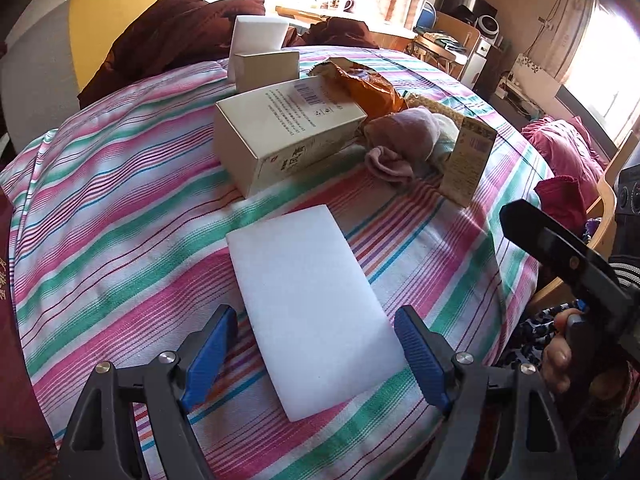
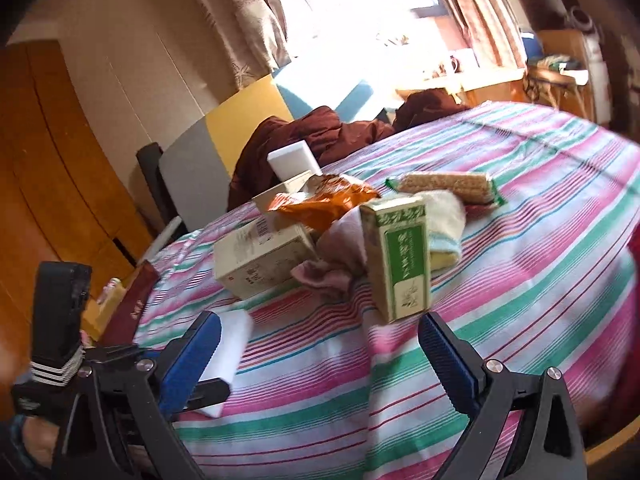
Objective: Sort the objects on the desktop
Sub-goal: 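Grasp the small green box with the right gripper while the left lifts the white block, then carry the white block and green box toward the gold tray with both grippers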
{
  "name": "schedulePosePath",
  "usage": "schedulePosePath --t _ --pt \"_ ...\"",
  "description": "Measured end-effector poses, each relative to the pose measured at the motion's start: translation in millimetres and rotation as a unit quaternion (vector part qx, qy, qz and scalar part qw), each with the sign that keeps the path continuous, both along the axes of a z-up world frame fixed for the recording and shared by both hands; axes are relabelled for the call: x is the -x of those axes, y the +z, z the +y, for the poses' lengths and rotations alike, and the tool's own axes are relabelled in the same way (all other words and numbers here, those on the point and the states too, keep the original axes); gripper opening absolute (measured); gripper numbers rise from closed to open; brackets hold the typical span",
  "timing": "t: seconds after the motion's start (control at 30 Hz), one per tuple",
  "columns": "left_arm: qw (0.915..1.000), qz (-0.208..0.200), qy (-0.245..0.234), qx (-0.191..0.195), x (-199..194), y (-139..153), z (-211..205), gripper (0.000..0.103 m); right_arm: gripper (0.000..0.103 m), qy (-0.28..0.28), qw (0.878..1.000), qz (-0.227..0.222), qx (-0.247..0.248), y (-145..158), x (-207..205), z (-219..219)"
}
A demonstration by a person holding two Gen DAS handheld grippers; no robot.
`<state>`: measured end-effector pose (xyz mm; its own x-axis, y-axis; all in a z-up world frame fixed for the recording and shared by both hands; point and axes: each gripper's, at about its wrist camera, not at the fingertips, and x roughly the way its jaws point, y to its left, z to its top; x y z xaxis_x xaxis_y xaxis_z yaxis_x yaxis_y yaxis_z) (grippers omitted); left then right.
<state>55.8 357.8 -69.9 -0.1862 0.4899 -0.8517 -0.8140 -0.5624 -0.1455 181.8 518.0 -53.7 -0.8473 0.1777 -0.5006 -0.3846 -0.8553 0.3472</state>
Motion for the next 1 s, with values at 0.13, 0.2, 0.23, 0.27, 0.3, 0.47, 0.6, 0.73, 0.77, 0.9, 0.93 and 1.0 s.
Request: schedulePosePath --t 0.13,0.2,0.23,0.27,0.3,0.47,0.6,0.73,0.77,0.9,0.93,1.0 --pt "0.9996 0.016 -0.021 -0.009 0 -1 -5 0.077 0.098 -0.034 0.999 0.013 -0.034 7 7 15" --pt "0.9995 0.016 -0.023 -0.015 1 -2 -6 0.074 0.092 -0.045 0.998 0.008 -0.037 7 15 23" --pt "0.9994 0.017 -0.023 -0.018 1 -2 -7 0.074 0.091 -0.049 0.998 0.006 -0.040 7 18 26" --pt "0.9994 0.017 -0.024 -0.021 1 -3 -7 0.074 0.086 -0.051 0.998 0.003 -0.045 8 20 27" --pt "0.9993 0.017 -0.024 -0.024 1 -3 -7 0.075 0.078 -0.051 0.997 -0.002 -0.050 8 23 29" --pt "0.9988 0.017 -0.027 -0.038 2 -6 -9 0.076 0.047 -0.057 0.996 -0.028 -0.058 -1 33 32" --pt "0.9983 0.021 -0.028 -0.048 2 -8 -10 0.077 0.039 -0.055 0.996 -0.027 -0.061 -3 31 30" --pt "0.9976 0.041 -0.030 -0.048 -4 -10 -8 0.079 0.038 -0.028 0.998 -0.020 -0.060 5 25 18" --pt "0.9971 0.050 -0.032 -0.047 -6 -11 -7 0.079 0.038 -0.022 0.998 -0.019 -0.058 6 24 15" --pt "0.9962 0.061 -0.037 -0.050 -9 -11 -10 0.079 0.036 -0.002 0.999 -0.016 -0.040 7 16 5" --pt "0.9962 0.059 -0.036 -0.052 -8 -11 -10 0.079 0.036 0.001 0.999 -0.017 -0.038 7 15 2" --pt "0.9963 0.055 -0.034 -0.056 -6 -10 -13 0.076 0.036 0.006 0.999 -0.021 -0.039 6 13 -4"
